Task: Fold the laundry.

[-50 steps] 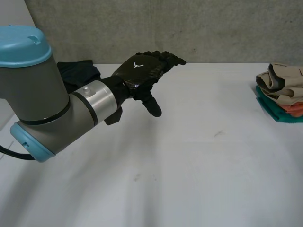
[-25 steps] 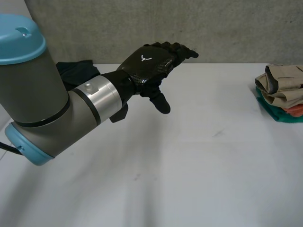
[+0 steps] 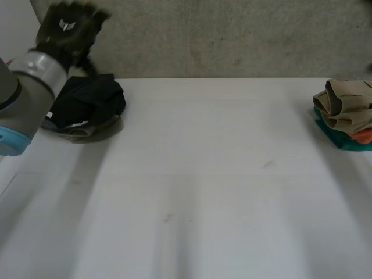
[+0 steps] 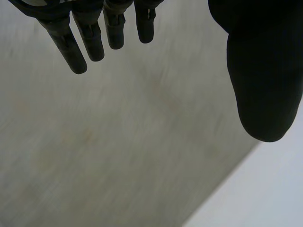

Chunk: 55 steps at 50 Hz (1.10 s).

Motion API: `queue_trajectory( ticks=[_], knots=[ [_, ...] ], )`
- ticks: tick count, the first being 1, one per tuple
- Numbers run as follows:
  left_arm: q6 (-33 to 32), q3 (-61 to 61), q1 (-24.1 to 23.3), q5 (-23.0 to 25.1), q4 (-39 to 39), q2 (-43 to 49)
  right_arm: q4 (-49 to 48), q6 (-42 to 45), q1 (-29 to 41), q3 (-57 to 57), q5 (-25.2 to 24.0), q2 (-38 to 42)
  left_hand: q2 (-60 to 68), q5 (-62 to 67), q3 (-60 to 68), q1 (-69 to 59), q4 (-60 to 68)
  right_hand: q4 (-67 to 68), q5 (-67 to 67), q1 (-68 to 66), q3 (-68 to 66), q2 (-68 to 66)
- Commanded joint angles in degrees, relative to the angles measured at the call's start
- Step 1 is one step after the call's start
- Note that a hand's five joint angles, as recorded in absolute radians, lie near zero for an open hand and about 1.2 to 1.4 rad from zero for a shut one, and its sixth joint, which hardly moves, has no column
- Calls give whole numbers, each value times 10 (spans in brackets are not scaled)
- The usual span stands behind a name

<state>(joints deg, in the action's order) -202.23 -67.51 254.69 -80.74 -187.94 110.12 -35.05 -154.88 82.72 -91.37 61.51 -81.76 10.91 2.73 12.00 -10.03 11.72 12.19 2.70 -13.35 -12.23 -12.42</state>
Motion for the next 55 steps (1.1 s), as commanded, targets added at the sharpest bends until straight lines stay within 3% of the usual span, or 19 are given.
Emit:
queue_trajectory(
  ticks=[1, 8, 12, 18, 21, 22, 28, 31, 37, 43, 50, 52, 54, 55],
  knots=[
    [-167, 28, 99, 11, -21, 158, 33, 83, 151, -117, -17, 5, 15, -3, 4, -24, 7, -22, -27, 34, 22, 24],
    [-193, 113, 143, 84, -60, 305, 73, 147, 201, -156, 27, 49, 22, 3, 11, -30, 13, -22, -27, 34, 22, 24],
    [-188, 151, 152, 97, -90, 352, 80, 155, 213, -174, 63, 68, 70, 52, 59, -79, 62, -22, -27, 34, 22, 24],
    [-118, 200, 153, 107, -138, 391, 75, 149, 206, -213, 71, 70, 173, 155, 162, -182, 165, -22, -27, 34, 22, 24],
    [-81, 209, 152, 119, -141, 399, 74, 149, 206, -223, 75, 70, 455, 436, 444, -463, 446, -22, -27, 34, 22, 24],
    [-77, 204, 148, 120, -145, 396, 74, 150, 206, -226, 77, 70, 689, 670, 678, -697, 680, -22, -27, 34, 22, 24],
    [-66, 150, 111, 68, -214, 303, 71, 150, 206, -226, 82, 70, 691, 673, 680, -700, 683, -22, -27, 34, 22, 24],
    [-26, 106, 71, 37, -249, 217, 70, 149, 205, -221, 91, 67, 691, 673, 680, -700, 683, -22, -27, 34, 22, 24],
    [96, 39, -23, 37, -242, 77, 71, 149, 203, -212, 139, 57, 691, 673, 680, -700, 683, -22, -27, 34, 22, 24],
    [148, 4, -131, 38, -215, 71, 74, 138, 192, -210, 193, 28, 691, 673, 680, -700, 683, -22, -27, 34, 22, 24],
    [146, 14, -248, 35, -150, 199, 82, 72, 167, -195, 228, 7, 691, 673, 680, -700, 683, -22, -27, 34, 22, 24],
    [146, 22, -272, 30, -146, 227, 85, 63, 162, -193, 229, 7, 541, 523, 530, -550, 533, -22, -27, 34, 22, 24],
    [145, 24, -286, 29, -144, 236, 94, 52, 152, -191, 231, 6, 240, 222, 230, -249, 232, -22, -27, 34, 22, 24],
    [145, 24, -289, 29, -144, 234, 98, 49, 148, -191, 231, 6, 172, 154, 161, -181, 164, -22, -27, 34, 22, 24]
  ],
)
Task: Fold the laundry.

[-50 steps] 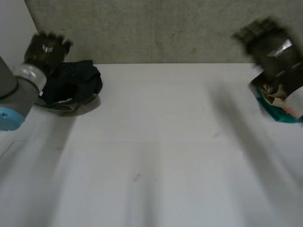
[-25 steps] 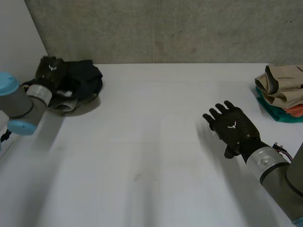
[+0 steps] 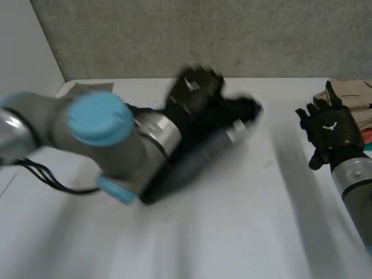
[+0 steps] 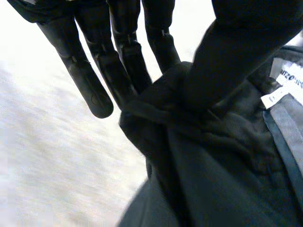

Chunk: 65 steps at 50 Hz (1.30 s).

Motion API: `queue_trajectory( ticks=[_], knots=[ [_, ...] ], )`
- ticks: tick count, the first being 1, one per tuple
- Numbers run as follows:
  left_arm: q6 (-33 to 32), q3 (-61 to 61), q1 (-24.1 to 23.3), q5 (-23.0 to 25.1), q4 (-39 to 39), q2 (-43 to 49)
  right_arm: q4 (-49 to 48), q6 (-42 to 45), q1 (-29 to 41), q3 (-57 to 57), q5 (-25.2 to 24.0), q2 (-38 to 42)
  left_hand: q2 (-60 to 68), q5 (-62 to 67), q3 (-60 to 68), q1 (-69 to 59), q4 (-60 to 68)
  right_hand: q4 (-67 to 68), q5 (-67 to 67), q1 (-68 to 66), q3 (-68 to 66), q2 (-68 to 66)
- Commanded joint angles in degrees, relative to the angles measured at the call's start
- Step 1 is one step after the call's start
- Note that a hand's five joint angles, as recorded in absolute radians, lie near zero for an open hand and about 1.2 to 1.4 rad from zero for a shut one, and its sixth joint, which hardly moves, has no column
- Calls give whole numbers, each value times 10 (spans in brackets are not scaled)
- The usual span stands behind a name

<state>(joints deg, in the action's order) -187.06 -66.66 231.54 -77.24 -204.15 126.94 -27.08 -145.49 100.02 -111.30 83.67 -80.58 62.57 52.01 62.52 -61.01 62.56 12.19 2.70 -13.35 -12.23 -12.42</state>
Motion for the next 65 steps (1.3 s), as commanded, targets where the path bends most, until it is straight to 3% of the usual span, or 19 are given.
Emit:
queue_trajectory(
  ticks=[1, 4, 8, 15, 20, 25, 29, 33, 39, 42, 43, 44, 47, 57, 65],
  knots=[
    [-8, 14, -59, -7, 18, 62, 22, -48, -28, 9, 10, -7, -390, -385, -390, 375, -390, -22, -27, 34, 22, 24],
    [-8, 6, -65, -10, 19, 6, 40, -51, -34, 10, 6, -15, -474, -469, -474, 459, -474, -22, -27, 34, 22, 24],
    [-8, -29, -51, -24, 20, -72, 66, -50, -31, 16, 4, -19, -483, -478, -483, 468, -483, -22, -27, 34, 22, 24],
    [-14, -107, 43, -19, 20, -171, 116, -54, -8, 25, 2, -24, -487, -481, -486, 471, -486, -22, -27, 34, 22, 24],
    [-65, -116, 139, 24, 40, -139, 128, -98, 49, 35, 3, -17, -485, -479, -484, 469, -485, -22, -27, 34, 22, 24],
    [-208, -76, 216, 100, 63, -31, 119, -137, 90, 48, 9, 43, -485, -479, -484, 469, -485, -22, -27, 34, 22, 24],
    [-310, -22, 258, 111, 67, 48, 88, -144, 128, 68, 18, 99, -485, -479, -484, 469, -485, -22, -27, 34, 22, 24],
    [-365, 21, 272, 119, 60, 109, 41, -139, 150, 82, 44, 138, -483, -478, -483, 468, -483, -22, -27, 34, 22, 24],
    [-376, 62, 272, 121, 24, 170, -39, -129, 159, 103, 83, 203, -440, -434, -439, 424, -439, -22, -27, 34, 22, 24],
    [-377, 67, 270, 123, -4, 193, -58, -103, 160, 114, 92, 227, -326, -320, -325, 310, -325, 182, 177, -170, -181, -179],
    [-376, 67, 269, 124, -8, 194, -59, -90, 160, 117, 92, 235, -263, -258, -263, 248, -263, 369, 364, -357, -369, -367],
    [-376, 65, 265, 124, -18, 195, -61, -84, 160, 118, 92, 237, -81, -76, -81, 66, -81, 451, 446, -439, -450, -448],
    [-376, 57, 257, 117, -30, 190, -67, -67, 159, 128, 94, 242, 174, 179, 174, -189, 174, 661, 656, -649, -660, -658],
    [-368, -95, 216, 16, -60, 34, -61, -24, 149, 279, 91, 263, 174, 180, 175, -190, 174, 678, 673, -666, -678, -676],
    [-362, -267, 142, -26, -49, -125, -66, 15, 113, 501, 81, 369, 174, 180, 175, -190, 174, 678, 673, -666, -678, -676]
  ],
)
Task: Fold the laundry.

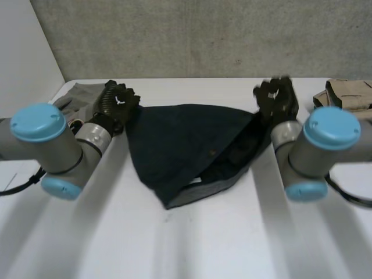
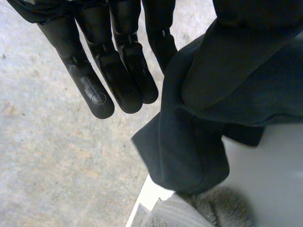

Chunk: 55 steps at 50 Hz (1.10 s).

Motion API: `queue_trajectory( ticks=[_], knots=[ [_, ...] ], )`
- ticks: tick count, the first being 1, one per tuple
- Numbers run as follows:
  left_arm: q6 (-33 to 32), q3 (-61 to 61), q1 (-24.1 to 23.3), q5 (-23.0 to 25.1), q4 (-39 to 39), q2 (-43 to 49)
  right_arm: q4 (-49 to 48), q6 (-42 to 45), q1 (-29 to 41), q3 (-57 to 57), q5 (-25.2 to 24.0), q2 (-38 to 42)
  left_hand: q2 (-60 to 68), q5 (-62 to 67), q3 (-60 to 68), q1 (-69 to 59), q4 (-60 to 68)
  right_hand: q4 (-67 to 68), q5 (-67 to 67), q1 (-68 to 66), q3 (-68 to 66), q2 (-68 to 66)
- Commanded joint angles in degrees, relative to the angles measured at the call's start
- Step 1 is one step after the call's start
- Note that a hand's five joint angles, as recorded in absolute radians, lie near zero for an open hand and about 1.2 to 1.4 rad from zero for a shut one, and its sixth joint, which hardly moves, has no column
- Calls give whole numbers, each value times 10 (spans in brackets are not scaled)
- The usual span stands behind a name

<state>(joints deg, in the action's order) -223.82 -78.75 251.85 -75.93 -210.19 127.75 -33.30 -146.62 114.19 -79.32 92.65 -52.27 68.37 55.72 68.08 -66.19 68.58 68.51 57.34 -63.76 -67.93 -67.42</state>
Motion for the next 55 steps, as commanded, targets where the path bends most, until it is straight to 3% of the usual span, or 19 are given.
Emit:
queue_trajectory(
  ticks=[1, 6, 7, 12, 13, 14, 16, 17, 18, 25, 29, 32, 39, 45, 49, 55],
  knots=[
    [6, -161, -70, -48, 14, -143, -4, 26, -33, 202, -11, 96, 116, 143, 119, -138, 114, 115, 127, -162, -121, -126],
    [14, -213, -152, -124, 38, -161, -14, -17, -39, 284, -56, 162, 116, 143, 119, -138, 114, 115, 127, -162, -121, -126],
    [16, -214, -187, -147, 40, -158, -15, -22, -39, 288, -63, 169, 116, 143, 119, -138, 114, 115, 127, -162, -121, -126],
    [27, -197, -226, -211, 48, -157, -18, -30, -38, 299, -84, 198, 116, 143, 119, -138, 114, 115, 127, -162, -121, -126],
    [29, -197, -229, -219, 49, -159, -11, -32, -39, 299, -81, 201, 116, 143, 119, -138, 114, 69, 81, -116, -75, -80],
    [36, -199, -232, -224, 50, -163, -7, -33, -41, 298, -80, 200, 77, 103, 79, -98, 74, -70, -58, 22, 64, 59],
    [41, -200, -234, -225, 50, -167, 2, -34, -41, 290, -80, 195, -310, -284, -307, 289, -313, -458, -446, 410, 452, 447],
    [42, -200, -236, -226, 51, -171, 17, -34, -41, 275, -80, 181, -481, -454, -478, 459, -483, -585, -573, 538, 579, 574],
    [41, -199, -239, -227, 51, -181, 27, -34, -43, 265, -79, 169, -547, -521, -544, 525, -549, -585, -573, 538, 579, 574],
    [56, -203, -232, -228, 67, -230, 151, -36, -77, 143, -65, -9, -553, -526, -550, 531, -555, -585, -573, 538, 579, 574],
    [77, -211, -203, -228, 99, -254, 239, -35, -82, 75, -66, -105, -550, -523, -547, 528, -552, -585, -573, 538, 579, 574],
    [113, -216, -179, -229, 130, -266, 288, -36, -83, 37, -69, -142, -550, -523, -547, 528, -552, -585, -573, 538, 579, 574],
    [287, -219, -126, -228, 198, -267, 410, -41, -79, -93, -76, -226, -516, -490, -513, 494, -518, -581, -569, 533, 575, 570],
    [462, -211, -85, -205, 266, -237, 367, -85, -35, -202, -98, -229, -387, -360, -384, 365, -389, -512, -500, 465, 506, 501],
    [512, -207, -81, -158, 304, -212, 275, -105, -3, -245, -104, -219, -378, -352, -375, 356, -380, -472, -460, 424, 466, 461],
    [521, -209, -87, -115, 328, -194, 182, -97, 16, -256, -98, -148, -388, -362, -385, 366, -390, -420, -408, 372, 414, 409]
  ],
)
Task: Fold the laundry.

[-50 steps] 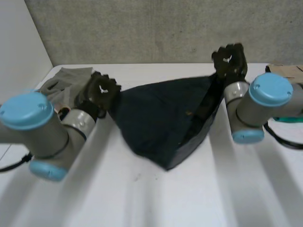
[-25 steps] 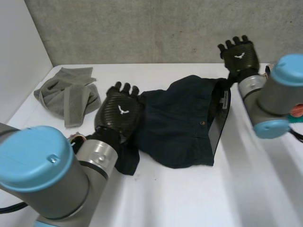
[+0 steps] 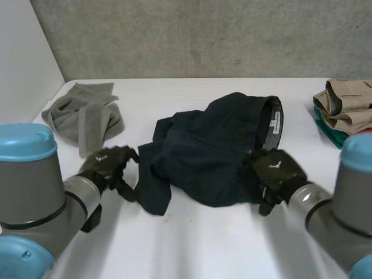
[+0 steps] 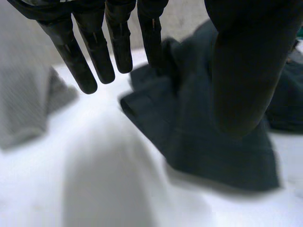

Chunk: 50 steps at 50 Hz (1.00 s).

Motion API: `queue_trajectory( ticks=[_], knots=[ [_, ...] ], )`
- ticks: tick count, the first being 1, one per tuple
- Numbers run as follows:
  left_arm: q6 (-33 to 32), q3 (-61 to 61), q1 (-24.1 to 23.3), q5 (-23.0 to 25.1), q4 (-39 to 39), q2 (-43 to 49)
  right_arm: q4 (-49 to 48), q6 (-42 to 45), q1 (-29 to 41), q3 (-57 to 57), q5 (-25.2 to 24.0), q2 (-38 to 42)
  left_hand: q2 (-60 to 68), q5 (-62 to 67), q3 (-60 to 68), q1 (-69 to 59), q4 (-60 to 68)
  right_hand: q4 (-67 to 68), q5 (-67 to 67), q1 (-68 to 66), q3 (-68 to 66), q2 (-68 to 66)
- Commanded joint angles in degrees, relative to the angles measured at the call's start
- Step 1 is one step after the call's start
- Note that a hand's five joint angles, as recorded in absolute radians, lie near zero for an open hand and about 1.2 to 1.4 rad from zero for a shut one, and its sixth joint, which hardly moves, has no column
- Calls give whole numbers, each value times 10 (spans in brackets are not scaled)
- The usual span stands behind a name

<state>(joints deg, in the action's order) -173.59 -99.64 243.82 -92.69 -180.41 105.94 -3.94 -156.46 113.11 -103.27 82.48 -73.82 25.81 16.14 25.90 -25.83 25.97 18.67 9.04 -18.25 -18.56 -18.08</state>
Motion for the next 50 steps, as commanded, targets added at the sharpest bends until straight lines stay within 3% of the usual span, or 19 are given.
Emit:
queue_trajectory(
  ticks=[1, 4, 7, 11, 16, 17, 20, 25, 30, 35, 36, 44, 50],
  knots=[
    [19, 0, -5, 55, 30, 27, -128, 3, 30, -13, 4, 81, 37, 34, 37, -37, 36, 102, 99, -107, -103, -108],
    [20, 1, -5, 53, 30, 39, -149, 12, 29, -7, 5, 99, 36, 33, 35, -36, 34, 131, 127, -135, -132, -137],
    [19, 8, -10, 52, 26, 52, -174, 26, 31, 0, 5, 125, 41, 38, 40, -41, 39, 250, 246, -254, -251, -256],
    [18, 25, -16, 51, 19, 67, -201, 38, 24, 2, 9, 130, 121, 118, 120, -121, 120, 612, 609, -617, -613, -618],
    [11, 45, -19, 40, -17, 102, -203, 41, 26, -3, 29, 116, 350, 346, 349, -350, 348, 613, 610, -618, -614, -619],
    [11, 51, -23, 24, -33, 113, -202, 41, 26, -4, 31, 105, 440, 437, 439, -440, 439, 613, 610, -618, -614, -619],
    [9, 67, -44, -22, -57, 131, -198, 42, 24, -10, 36, 57, 541, 538, 541, -541, 540, 613, 610, -618, -614, -619],
    [8, 100, -77, -93, -58, 131, -173, 39, 22, -4, 37, -11, 542, 539, 541, -542, 540, 613, 610, -618, -614, -619],
    [-24, 107, -83, -101, -36, 75, -108, 40, 22, 25, 33, -89, 542, 539, 541, -542, 540, 613, 610, -618, -614, -619],
    [-122, 108, -63, -101, -29, -42, -25, 41, 15, 97, 34, -143, 542, 539, 541, -542, 540, 613, 610, -618, -614, -619],
    [-167, 110, -56, -100, -24, -77, 15, 45, 9, 130, 33, -156, 542, 539, 541, -542, 540, 613, 610, -618, -614, -619],
    [-352, 109, -55, -99, -10, -206, 219, 117, -32, 285, 32, -162, 542, 539, 541, -542, 540, 613, 610, -618, -614, -619],
    [-371, 110, -58, -72, 19, -183, 276, 152, -38, 330, 35, -100, 542, 539, 541, -542, 540, 613, 610, -618, -614, -619]
  ],
)
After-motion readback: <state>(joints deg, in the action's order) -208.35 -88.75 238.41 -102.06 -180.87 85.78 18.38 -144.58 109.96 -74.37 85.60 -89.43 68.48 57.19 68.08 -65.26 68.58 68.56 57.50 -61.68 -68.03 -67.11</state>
